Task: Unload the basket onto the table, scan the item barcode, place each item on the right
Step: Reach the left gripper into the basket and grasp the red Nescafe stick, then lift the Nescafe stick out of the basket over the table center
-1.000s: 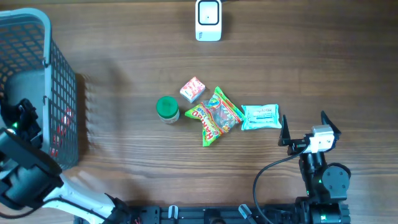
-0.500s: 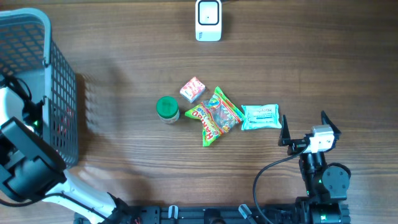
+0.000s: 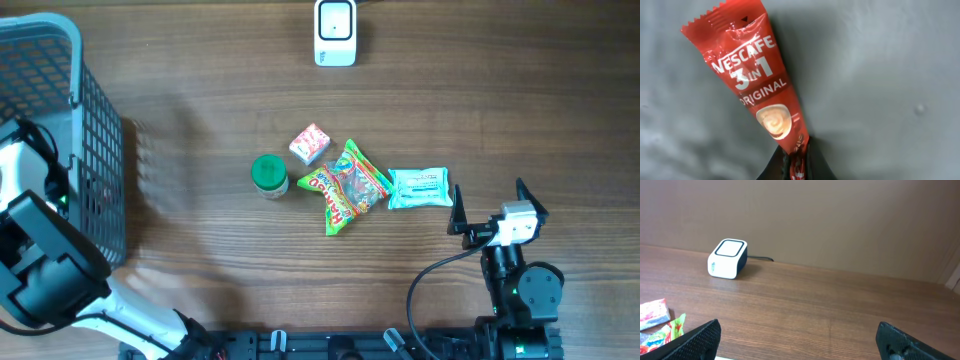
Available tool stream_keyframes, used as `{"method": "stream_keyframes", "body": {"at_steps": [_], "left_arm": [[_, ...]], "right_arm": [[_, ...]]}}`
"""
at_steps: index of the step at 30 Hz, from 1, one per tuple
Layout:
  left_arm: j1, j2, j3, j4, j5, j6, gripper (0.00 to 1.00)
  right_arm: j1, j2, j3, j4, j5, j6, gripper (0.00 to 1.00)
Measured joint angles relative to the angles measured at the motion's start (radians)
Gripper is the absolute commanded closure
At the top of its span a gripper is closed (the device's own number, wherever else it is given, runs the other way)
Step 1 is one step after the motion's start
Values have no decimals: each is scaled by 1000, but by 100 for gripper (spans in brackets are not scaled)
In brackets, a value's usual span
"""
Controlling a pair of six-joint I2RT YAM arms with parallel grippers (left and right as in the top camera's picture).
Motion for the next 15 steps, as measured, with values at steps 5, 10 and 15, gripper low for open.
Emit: {"method": "stream_keyframes", "body": {"at_steps": [5,10,15], "left_arm": [[52,-39,17,-12,69,92,96],[78,-221,134,-13,170,203,96],[72,-525,229,-9,218,249,96]], "right_arm": [[0,0,0,0,0,0,0],[0,0,0,0,0,0,0],[0,0,0,0,0,0,0]]}}
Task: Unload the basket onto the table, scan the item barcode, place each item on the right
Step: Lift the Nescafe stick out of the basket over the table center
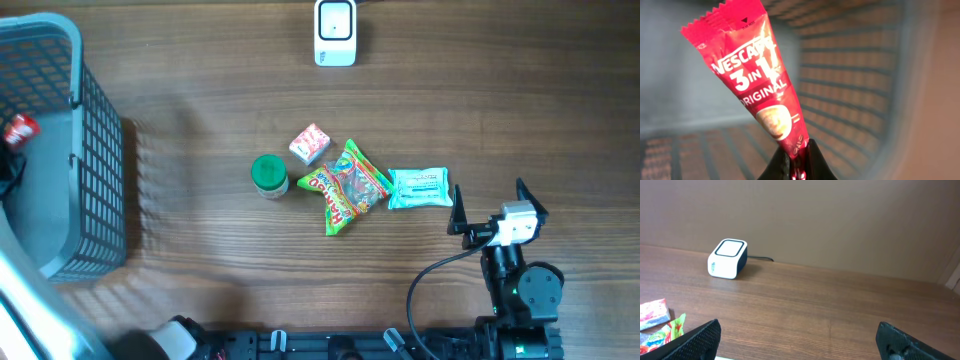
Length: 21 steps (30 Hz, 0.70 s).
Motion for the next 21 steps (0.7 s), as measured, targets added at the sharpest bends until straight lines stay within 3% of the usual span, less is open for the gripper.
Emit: {"method": "stream_keyframes", "body": {"at_steps": [6,9,15,21], "left_arm": [[-121,-255,14,-9,24,98,96],[-310,-315,13,-62,30,181,96],[-697,-258,-7,-179,82,290,96],[-972,-67,-50,-232,166,320,96]], "right_arm": [[0,0,0,0,0,0,0],[0,0,0,0,0,0,0],[0,0,0,0,0,0,0],[0,0,0,0,0,0,0]]}}
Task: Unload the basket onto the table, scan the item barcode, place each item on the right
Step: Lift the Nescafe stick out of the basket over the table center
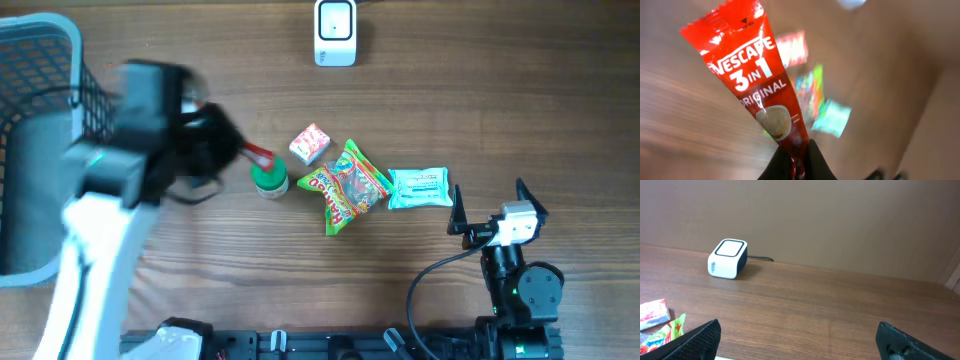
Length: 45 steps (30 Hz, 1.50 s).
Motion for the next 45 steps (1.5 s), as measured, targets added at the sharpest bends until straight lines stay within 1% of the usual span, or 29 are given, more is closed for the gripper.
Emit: {"method": "stream_keyframes", "body": {"at_steps": [2,4,7,11,15,18,21,23,31,36,42,45], "left_arm": [[-66,93,-7,-24,66,5,96],[-103,161,-11,-48,129,8,96],[-154,268,-14,-101,280,8,96],[-170,320,-20,-192,449,8,96],[-168,321,-20,-253,543,5,96],[-158,321,-20,-334,586,-16,96],[-132,321,-20,-381,612,-28,96],[-88,321,-20,-423,634,-35,96],[-3,321,-20,-460,694,-41,96],[0,321,-20,-460,727,-143,96],[0,321,-20,-460,892,-259,96],[0,321,-20,-459,930,-291,96]], "right_arm": [[0,0,0,0,0,0,0],[0,0,0,0,0,0,0],[0,0,0,0,0,0,0],[0,0,0,0,0,0,0],[0,0,0,0,0,0,0],[0,0,0,0,0,0,0],[0,0,0,0,0,0,0],[0,0,0,0,0,0,0],[0,0,0,0,0,0,0],[0,0,0,0,0,0,0],[0,0,0,0,0,0,0],[0,0,0,0,0,0,0]]}}
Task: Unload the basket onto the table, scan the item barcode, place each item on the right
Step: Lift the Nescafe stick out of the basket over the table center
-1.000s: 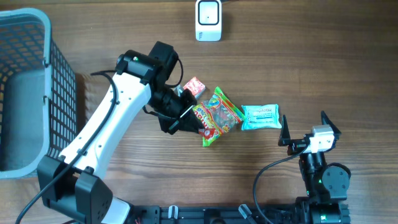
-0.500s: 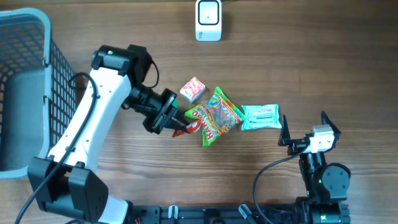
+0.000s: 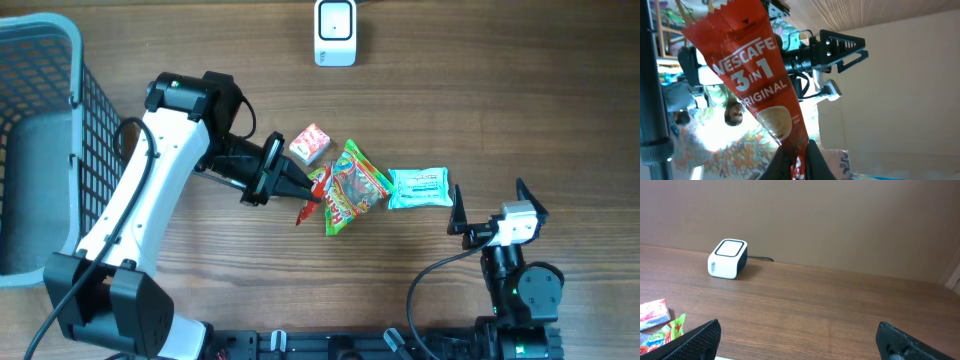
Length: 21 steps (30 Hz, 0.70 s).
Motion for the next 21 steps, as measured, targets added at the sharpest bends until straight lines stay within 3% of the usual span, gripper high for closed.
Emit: {"method": "stream_keyframes", "body": {"at_steps": [4,10,15,21], "left_arm": [[0,0,0,-1,10,-10,96],[0,0,0,21,41,88,96],[0,0,-1,204,185,300,96],[0,0,-1,222,318,443,96]], "right_arm": [[0,0,0,0,0,0,0],[0,0,0,0,0,0,0],[0,0,0,0,0,0,0],[0,0,0,0,0,0,0]]}}
